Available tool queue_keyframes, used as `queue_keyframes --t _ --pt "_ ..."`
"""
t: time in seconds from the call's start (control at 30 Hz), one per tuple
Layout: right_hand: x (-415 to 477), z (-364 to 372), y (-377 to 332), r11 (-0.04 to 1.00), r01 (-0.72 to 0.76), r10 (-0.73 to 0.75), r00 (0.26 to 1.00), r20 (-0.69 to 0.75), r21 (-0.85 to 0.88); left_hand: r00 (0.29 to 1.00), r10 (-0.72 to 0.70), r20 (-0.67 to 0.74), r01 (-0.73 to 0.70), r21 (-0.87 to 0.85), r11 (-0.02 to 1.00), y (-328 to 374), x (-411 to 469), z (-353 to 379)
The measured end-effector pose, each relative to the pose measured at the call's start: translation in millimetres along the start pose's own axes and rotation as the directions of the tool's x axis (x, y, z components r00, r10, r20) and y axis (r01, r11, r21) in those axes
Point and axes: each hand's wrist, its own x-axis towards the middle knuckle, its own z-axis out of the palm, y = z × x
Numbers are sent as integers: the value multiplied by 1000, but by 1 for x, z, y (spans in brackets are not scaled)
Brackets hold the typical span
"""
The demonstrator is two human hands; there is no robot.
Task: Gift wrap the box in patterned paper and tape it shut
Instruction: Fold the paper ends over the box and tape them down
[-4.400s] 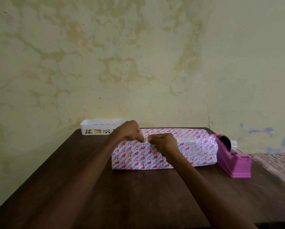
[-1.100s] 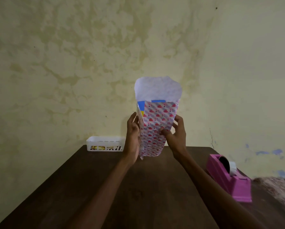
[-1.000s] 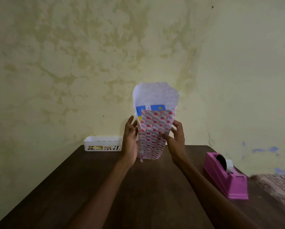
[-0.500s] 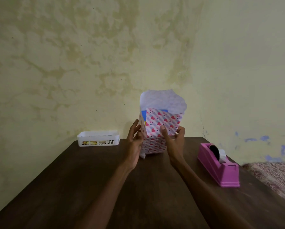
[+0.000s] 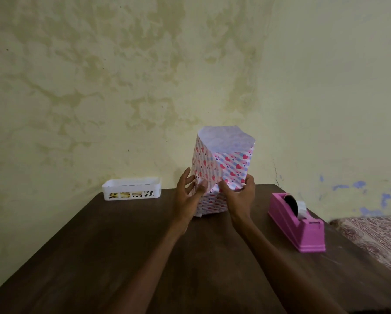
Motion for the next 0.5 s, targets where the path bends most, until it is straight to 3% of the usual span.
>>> queue_keyframes --t 0.23,0.5 --pt "-3 -1 2 999 -26 25 1000 -12 -27 997 16 75 -21 68 997 -4 -6 -6" --pt "-7 -2 9 999 8 -8 1000 1 -53 999 -29 30 28 36 999 -4 -7 -5"
